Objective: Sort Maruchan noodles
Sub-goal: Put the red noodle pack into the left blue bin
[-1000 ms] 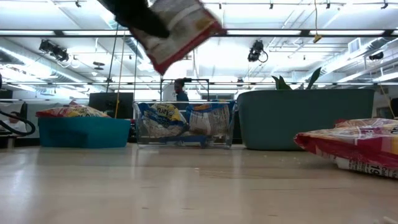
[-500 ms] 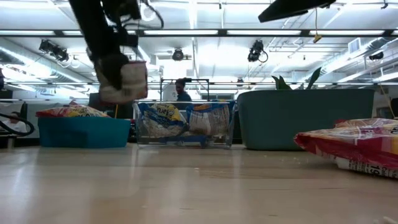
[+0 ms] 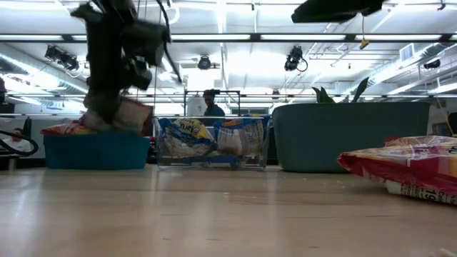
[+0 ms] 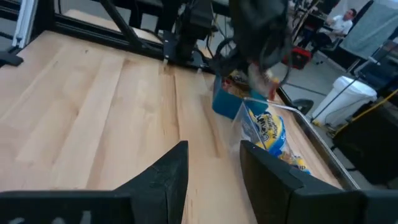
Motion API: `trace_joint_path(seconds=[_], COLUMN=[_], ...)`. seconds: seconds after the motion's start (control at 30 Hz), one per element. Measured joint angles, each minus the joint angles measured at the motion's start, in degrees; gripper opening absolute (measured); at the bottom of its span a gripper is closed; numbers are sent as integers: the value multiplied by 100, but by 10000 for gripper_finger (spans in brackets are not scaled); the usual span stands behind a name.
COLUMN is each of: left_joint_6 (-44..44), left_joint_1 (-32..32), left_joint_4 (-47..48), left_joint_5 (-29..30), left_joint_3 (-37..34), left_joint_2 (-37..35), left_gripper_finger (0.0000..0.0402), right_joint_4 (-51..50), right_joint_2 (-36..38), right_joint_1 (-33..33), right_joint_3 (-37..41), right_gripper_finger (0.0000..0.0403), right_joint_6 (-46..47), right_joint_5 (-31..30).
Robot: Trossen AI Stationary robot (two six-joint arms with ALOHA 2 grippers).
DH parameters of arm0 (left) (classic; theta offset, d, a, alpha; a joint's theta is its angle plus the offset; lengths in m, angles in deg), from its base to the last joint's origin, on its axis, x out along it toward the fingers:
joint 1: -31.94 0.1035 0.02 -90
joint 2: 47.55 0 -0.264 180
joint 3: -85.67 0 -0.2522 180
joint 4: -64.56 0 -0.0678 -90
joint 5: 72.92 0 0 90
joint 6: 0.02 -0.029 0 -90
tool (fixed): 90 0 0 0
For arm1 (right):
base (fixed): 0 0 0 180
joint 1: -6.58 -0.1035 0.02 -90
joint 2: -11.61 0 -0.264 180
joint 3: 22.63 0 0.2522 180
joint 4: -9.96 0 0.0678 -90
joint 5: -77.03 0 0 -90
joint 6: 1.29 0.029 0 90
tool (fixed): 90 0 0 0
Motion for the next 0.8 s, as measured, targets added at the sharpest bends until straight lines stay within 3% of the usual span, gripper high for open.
trace_joint_path(seconds=[0.2, 0.37, 0.63, 0.8], left_joint_6=[-350, -154, 46, 146], left_joint_1=[-417, -733, -783, -774], left_joint_4=[22, 36, 259, 1072], left_joint_5=[-326, -479, -857, -1110], left_joint_3=[-114, -80, 407, 787], left_joint_2=[753, 899, 879, 879], left_gripper_finger=[143, 150, 212, 263], right_joint_4=[1352, 2468, 2707, 2714], right_joint_2=[-2, 9, 55, 55], right_joint_1=[-56, -50, -63, -135], right_joint_3=[879, 1403, 1505, 1501], right_gripper_finger=[150, 150, 150, 150], right_joint_6=[11, -412, -563, -611], right_joint_5=[137, 119, 132, 135])
